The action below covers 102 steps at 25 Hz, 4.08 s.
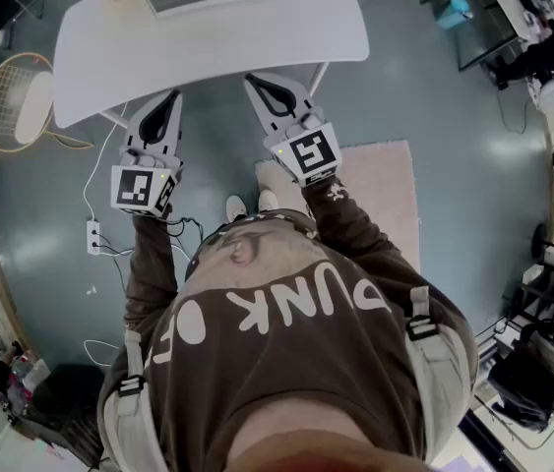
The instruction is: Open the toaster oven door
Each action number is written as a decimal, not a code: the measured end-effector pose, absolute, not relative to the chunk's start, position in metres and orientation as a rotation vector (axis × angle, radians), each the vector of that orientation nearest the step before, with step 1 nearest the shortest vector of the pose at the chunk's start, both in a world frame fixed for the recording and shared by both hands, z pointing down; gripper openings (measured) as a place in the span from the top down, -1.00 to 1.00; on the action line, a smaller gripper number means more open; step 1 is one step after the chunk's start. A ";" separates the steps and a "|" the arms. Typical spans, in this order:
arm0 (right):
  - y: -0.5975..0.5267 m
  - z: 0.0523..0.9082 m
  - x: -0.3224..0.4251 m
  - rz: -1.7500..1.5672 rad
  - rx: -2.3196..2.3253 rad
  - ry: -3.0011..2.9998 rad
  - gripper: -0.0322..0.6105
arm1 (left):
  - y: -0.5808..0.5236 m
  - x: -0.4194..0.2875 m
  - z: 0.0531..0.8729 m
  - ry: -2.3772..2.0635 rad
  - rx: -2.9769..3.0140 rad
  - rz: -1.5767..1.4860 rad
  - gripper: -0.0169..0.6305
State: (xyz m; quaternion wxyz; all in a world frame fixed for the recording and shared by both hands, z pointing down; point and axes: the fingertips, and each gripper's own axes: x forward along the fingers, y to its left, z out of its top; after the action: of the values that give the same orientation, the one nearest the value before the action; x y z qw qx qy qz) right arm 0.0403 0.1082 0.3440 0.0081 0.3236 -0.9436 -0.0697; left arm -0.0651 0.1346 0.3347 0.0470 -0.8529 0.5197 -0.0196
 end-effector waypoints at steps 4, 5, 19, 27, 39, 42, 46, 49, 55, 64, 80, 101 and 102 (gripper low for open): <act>0.108 0.346 0.037 -0.219 1.004 -2.941 0.88 | 0.134 -0.067 0.333 1.580 -2.594 -0.076 0.93; 0.107 0.346 0.037 -0.218 1.005 -2.943 0.88 | 0.133 -0.067 0.333 1.582 -2.593 -0.077 0.93; 0.087 0.342 0.053 -0.190 0.992 -2.983 0.86 | 0.112 -0.054 0.334 1.604 -2.560 -0.125 0.93; 0.045 0.366 0.047 -0.098 1.013 -2.957 0.81 | 0.072 -0.064 0.352 1.597 -2.590 -0.154 0.93; -0.123 0.382 -0.016 -0.043 1.235 -2.764 0.75 | -0.077 -0.142 0.371 1.500 -2.699 -0.063 0.93; -0.171 0.379 -0.015 -0.028 1.310 -2.687 0.70 | -0.106 -0.144 0.369 1.454 -2.729 -0.054 0.93; -0.231 0.385 -0.010 0.044 1.370 -2.586 0.62 | -0.141 -0.144 0.368 1.434 -2.742 -0.059 0.93; -0.264 0.399 -0.007 0.099 1.378 -2.508 0.61 | -0.161 -0.147 0.367 1.453 -2.736 -0.067 0.93; -0.313 0.439 -0.003 0.265 1.376 -2.377 0.61 | -0.195 -0.155 0.366 1.485 -2.717 -0.076 0.93; -0.328 0.456 -0.013 0.410 1.244 -2.353 0.58 | -0.220 -0.142 0.370 1.480 -2.735 -0.103 0.93; -0.238 0.489 0.005 0.114 1.123 -2.288 0.59 | -0.224 -0.133 0.388 1.475 -2.760 -0.133 0.93; -0.125 0.646 0.044 0.367 0.914 -2.112 0.82 | -0.226 -0.117 0.395 1.459 -2.767 -0.152 0.93; -0.123 0.658 0.046 0.387 0.896 -2.094 0.82 | -0.225 -0.116 0.395 1.458 -2.768 -0.154 0.94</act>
State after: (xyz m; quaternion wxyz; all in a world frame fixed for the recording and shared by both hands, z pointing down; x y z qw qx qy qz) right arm 0.0459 -0.1229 0.6583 0.4037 0.3548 -0.8293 0.1531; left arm -0.1159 -0.2255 0.3952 0.0048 -0.8837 0.4655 -0.0493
